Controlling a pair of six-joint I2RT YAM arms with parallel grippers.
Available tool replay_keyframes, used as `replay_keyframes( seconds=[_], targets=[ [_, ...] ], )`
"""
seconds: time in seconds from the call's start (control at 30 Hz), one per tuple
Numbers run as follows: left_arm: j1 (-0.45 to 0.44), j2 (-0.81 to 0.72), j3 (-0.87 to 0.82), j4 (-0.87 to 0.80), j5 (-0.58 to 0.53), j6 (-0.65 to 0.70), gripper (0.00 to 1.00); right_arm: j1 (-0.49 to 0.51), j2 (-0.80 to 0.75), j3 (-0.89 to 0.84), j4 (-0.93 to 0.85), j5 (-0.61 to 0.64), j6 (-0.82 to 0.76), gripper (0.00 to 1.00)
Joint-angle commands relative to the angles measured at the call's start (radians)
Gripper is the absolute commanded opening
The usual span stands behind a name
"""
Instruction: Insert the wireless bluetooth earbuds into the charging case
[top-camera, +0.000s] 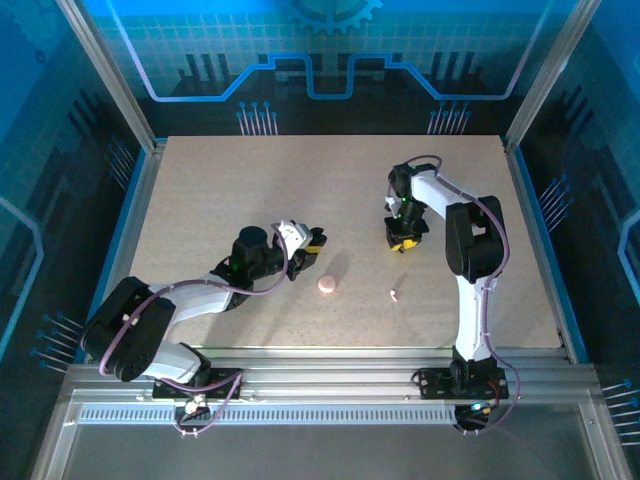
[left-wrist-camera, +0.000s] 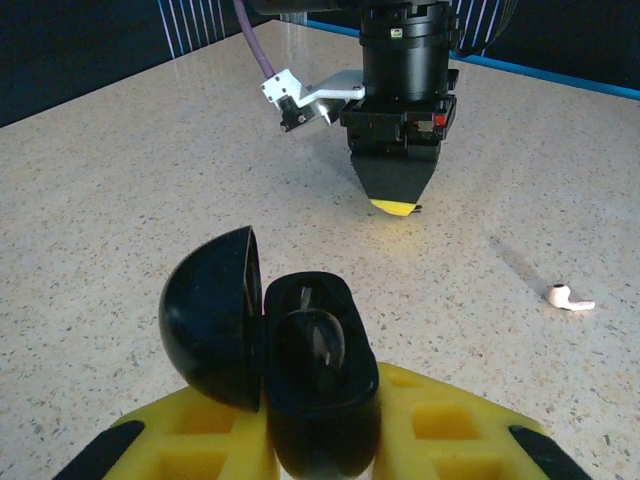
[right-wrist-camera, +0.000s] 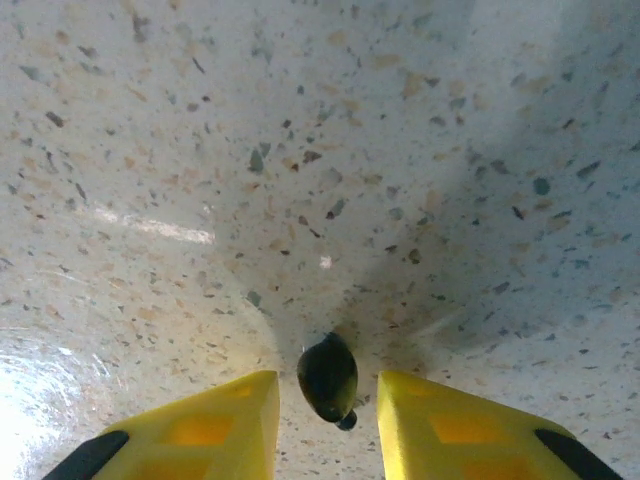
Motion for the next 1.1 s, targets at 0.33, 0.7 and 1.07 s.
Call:
replay_keyframes(
  seconds=[0.33, 0.7, 1.07],
  targets=[
    [0.006, -0.008, 0.03, -0.013, 0.008, 0.014, 0.23, 0.022, 0.028, 0.017, 0.021, 0.009, 0.005, 0.28],
    [0.006, -0.014, 0.029, -0.023, 0.006, 0.016, 0.23, 0.034, 0.002, -0.013, 0.03, 0.058, 0.019, 0.22],
    [0.004, -0.01, 0.032, -0.017, 0.017, 0.009, 0.23, 0.034, -0.154, -0.103, 0.153, 0.02, 0.077, 0.18]
  ],
)
